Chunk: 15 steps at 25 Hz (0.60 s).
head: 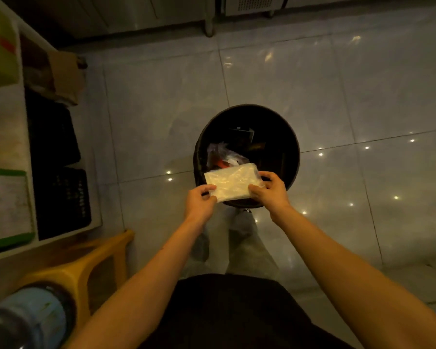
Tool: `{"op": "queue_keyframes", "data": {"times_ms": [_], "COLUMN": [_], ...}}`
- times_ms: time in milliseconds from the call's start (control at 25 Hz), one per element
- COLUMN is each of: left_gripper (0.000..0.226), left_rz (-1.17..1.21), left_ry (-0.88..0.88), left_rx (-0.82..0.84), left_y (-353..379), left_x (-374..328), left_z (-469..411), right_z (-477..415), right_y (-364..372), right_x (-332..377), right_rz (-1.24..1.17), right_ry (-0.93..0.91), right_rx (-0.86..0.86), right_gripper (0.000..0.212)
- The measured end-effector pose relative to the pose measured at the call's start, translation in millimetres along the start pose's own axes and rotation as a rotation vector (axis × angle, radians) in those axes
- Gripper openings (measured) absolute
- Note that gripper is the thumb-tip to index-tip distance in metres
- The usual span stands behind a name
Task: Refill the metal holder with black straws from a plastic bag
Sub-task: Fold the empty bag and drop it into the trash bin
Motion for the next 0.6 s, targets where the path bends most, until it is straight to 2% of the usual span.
{"op": "queue_keyframes", "data": {"times_ms": [200, 320, 600], "left_gripper": [0.031, 0.033, 0.042], "left_rz": [-0.080, -0.185, -0.286], "left_ry": [-0.012, -0.042, -0.085], "left_rx": [-0.062, -0.062, -0.022], "left_y": [41.4, 62.0, 86.3], "left_x": [-10.2, -18.5, -17.3], "left_z": [-46.5, -74.9, -129.8], "right_z": [-55.7, -88.1, -140.9], "right_y": [-9.3, -10.9, 4.1], "right_x": [-3.4, -8.0, -36.3], "right_rz": [0.277, 0.384, 0.496], "right_ry": [-0.044, -0.010, 0.087], "right_rx": [0.010, 0.071, 0.151], "right_gripper": [0.061, 0.065, 0.045]}}
Point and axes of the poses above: each hand's wrist, its own z-axis away from the middle knuckle, its own y-axis out of the palm, x = y × z, the point moved 1 cm from there along -z, towards the middle knuckle, and after that the axes turned 4 degrees about -y, right-handed, at the moved point
